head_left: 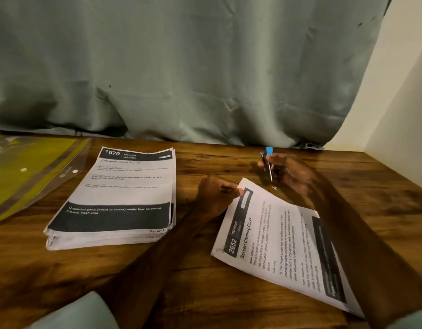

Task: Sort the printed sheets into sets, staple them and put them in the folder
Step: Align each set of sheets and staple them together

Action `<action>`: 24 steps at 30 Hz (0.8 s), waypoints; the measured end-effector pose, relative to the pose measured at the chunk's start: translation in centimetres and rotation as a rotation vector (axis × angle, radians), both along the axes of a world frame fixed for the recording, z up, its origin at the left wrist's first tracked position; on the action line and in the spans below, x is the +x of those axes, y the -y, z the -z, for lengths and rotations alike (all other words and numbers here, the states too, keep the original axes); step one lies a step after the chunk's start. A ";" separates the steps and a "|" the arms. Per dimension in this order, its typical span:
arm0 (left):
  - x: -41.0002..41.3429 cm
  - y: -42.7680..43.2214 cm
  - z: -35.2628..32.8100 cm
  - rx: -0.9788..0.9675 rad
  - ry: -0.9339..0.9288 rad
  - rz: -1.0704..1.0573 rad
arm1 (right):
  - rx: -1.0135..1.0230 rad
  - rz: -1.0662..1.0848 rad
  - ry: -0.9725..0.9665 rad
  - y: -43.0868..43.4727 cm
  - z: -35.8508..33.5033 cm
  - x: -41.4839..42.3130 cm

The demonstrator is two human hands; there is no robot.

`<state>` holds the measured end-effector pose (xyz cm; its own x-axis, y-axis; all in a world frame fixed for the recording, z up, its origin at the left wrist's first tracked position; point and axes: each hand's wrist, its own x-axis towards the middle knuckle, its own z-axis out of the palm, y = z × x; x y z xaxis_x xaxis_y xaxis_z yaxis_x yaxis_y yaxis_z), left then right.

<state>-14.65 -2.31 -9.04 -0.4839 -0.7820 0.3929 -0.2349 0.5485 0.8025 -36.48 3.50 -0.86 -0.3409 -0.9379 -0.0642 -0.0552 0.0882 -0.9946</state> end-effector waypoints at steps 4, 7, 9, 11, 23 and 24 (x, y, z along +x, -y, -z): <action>0.3 -0.5 -0.6 -0.022 0.005 0.013 | -0.029 -0.071 0.175 -0.9 2.2 -0.5; 0.3 -0.4 -0.5 -0.014 0.017 0.012 | -0.045 -0.115 0.255 -1.0 2.9 0.2; 0.3 -0.2 -0.3 -0.013 0.029 -0.005 | -0.060 -0.124 0.183 -1.1 2.9 0.7; 0.4 -0.1 -0.2 -0.020 0.023 -0.003 | -0.053 -0.144 0.044 -1.5 3.1 0.6; 0.4 -0.6 -0.8 -0.108 0.044 0.023 | -0.123 -0.391 -0.737 -3.3 1.0 1.1; 0.4 -0.7 -0.8 -0.133 0.050 0.026 | -0.139 -0.393 -0.747 -3.3 1.0 1.1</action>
